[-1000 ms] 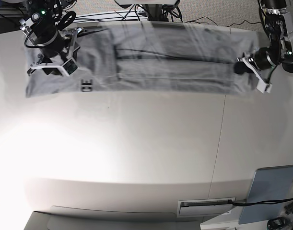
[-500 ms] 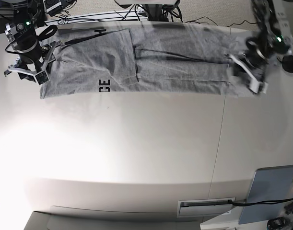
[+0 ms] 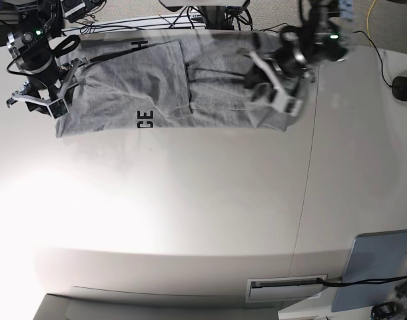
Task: Fold the T-shirt properly
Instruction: 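Release the left gripper and move it to the shirt's middle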
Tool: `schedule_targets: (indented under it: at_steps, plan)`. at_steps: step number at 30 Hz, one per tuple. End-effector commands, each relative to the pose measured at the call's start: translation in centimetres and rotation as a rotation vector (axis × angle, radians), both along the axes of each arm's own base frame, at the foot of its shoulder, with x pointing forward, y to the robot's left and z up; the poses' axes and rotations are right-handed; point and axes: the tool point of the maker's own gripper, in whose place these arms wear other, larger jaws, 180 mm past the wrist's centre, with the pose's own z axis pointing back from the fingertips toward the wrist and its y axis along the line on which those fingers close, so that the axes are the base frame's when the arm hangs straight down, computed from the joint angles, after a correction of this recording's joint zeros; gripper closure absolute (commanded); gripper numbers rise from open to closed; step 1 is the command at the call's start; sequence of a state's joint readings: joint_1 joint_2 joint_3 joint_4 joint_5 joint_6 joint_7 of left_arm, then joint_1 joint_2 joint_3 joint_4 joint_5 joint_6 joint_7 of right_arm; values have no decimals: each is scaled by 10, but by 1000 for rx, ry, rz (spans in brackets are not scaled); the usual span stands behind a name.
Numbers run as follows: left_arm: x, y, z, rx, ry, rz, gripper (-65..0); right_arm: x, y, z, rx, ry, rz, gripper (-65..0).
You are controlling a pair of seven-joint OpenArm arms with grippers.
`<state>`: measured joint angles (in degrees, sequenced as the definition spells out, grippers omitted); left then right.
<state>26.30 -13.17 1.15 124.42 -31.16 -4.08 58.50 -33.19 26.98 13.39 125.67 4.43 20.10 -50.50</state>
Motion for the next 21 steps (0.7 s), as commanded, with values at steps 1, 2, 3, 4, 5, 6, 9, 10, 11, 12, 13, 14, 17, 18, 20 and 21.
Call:
schedule_targets:
  at_steps: [1, 2, 3, 4, 5, 6, 9, 10, 11, 12, 13, 14, 17, 18, 20, 21]
  plan:
    - [7, -9, 10, -10, -48, -8, 0, 6, -1, 10, -15, -37, 12, -264]
    - [9, -16, 11, -2, -60, -22, 0, 6, -1, 10, -15, -37, 12, -264]
    - [10, -23, 13, 4, -74, -35, 0, 6, -1, 10, -15, -37, 12, -264]
    - [12, -29, 14, 6, -83, -41, 0, 6, -1, 10, -15, -37, 12, -264]
    - [12, -35, 15, 6, -90, -48, 0, 5, -1, 10, -15, -36, 12, -264]
    - [13, -41, 16, 10, -97, -55, 0, 6, -1, 10, -15, -37, 12, -264]
    - [8, -62, 19, -15, -98, -86, 0, 5, -1, 10, -15, -36, 12, -264]
    - [5, -67, 19, -15, -100, -101, 0, 5, -1, 10, -15, -36, 12, -264]
    - [3, -71, 19, -9, -104, -117, 0, 5, -1, 10, -15, -36, 12, -264]
    - [1, -75, 19, -1, -109, -133, 0, 5, -1, 10, -16, -36, 12, -264]
    - [-1, -77, 18, 11, -112, -146, 0, 5, -1, 10, -16, -36, 12, -264]
    - [-2, -80, 18, 22, -119, -157, 0, 6, -1, 10, -16, -37, 12, -264]
    - [-4, -85, 18, 32, -134, -178, 0, 6, -1, 10, -15, -37, 12, -264]
    - [-4, -87, 18, 26, -141, -179, 0, 6, -1, 10, -16, -37, 12, -264]
    - [-2, -89, 18, 13, -153, -174, -43, 5, -1, 10, -16, -36, 12, -264]
    - [-2, -91, 18, 4, -152, -171, -104, 5, -1, 10, -16, -36, 12, -264]
